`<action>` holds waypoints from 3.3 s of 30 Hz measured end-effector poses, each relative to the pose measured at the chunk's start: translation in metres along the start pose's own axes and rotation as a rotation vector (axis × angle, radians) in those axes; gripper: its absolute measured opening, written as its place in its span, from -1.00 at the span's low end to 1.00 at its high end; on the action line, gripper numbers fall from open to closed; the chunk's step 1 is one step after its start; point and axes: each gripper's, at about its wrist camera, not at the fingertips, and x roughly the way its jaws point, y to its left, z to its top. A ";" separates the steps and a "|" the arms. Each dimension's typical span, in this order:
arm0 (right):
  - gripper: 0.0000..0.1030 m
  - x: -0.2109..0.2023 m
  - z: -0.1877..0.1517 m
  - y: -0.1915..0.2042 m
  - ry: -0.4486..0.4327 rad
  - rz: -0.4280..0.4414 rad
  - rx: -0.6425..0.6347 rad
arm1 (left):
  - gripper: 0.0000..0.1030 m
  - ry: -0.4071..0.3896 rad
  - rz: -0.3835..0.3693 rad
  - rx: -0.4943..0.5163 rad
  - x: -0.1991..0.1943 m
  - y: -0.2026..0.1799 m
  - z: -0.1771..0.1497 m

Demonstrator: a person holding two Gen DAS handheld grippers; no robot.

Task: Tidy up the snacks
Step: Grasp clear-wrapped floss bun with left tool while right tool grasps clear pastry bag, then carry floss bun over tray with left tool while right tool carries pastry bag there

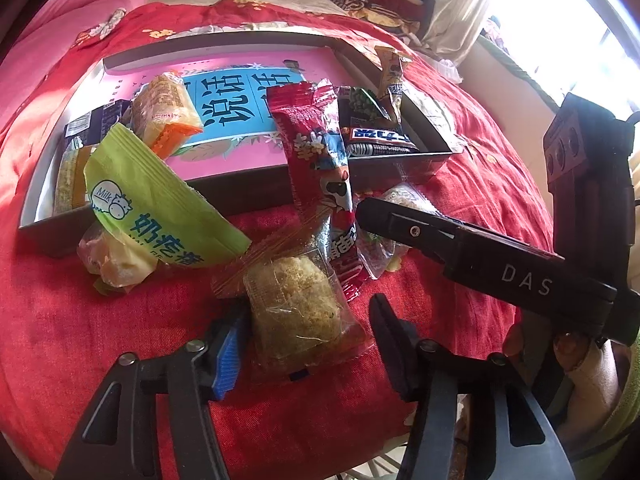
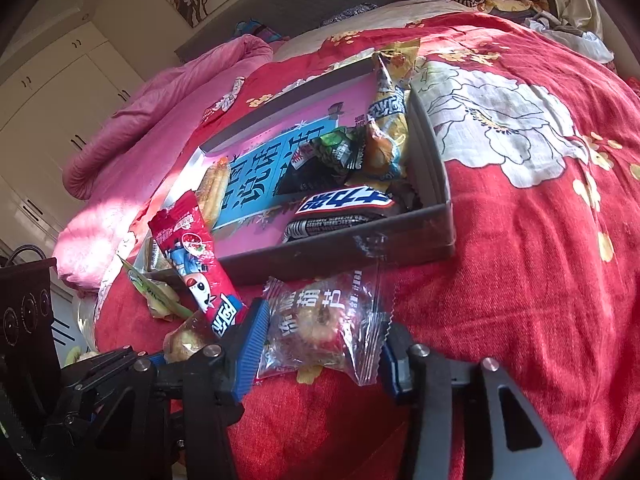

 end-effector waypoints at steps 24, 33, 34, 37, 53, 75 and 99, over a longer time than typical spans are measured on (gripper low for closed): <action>-0.15 -0.044 0.003 -0.007 -0.143 -0.029 0.011 | -0.16 -0.057 -0.064 0.034 -0.028 0.003 -0.005; -0.15 -0.051 0.005 -0.005 -0.171 -0.016 0.002 | -0.17 -0.128 -0.074 0.035 -0.050 0.001 -0.001; -0.15 -0.051 0.005 -0.005 -0.172 -0.016 0.001 | -0.17 -0.141 -0.072 0.034 -0.054 0.001 0.000; -0.15 -0.052 0.005 -0.003 -0.177 -0.018 -0.006 | -0.18 -0.178 -0.067 0.028 -0.065 0.004 0.001; -0.15 -0.075 0.014 0.021 -0.294 -0.082 -0.160 | -0.18 -0.366 0.022 -0.063 -0.123 0.045 0.026; -0.15 -0.085 0.025 0.021 -0.339 -0.121 -0.187 | -0.18 -0.393 0.097 -0.186 -0.110 0.104 0.056; -0.15 -0.054 0.044 0.030 -0.294 -0.180 -0.201 | -0.18 -0.300 0.047 -0.103 -0.053 0.081 0.076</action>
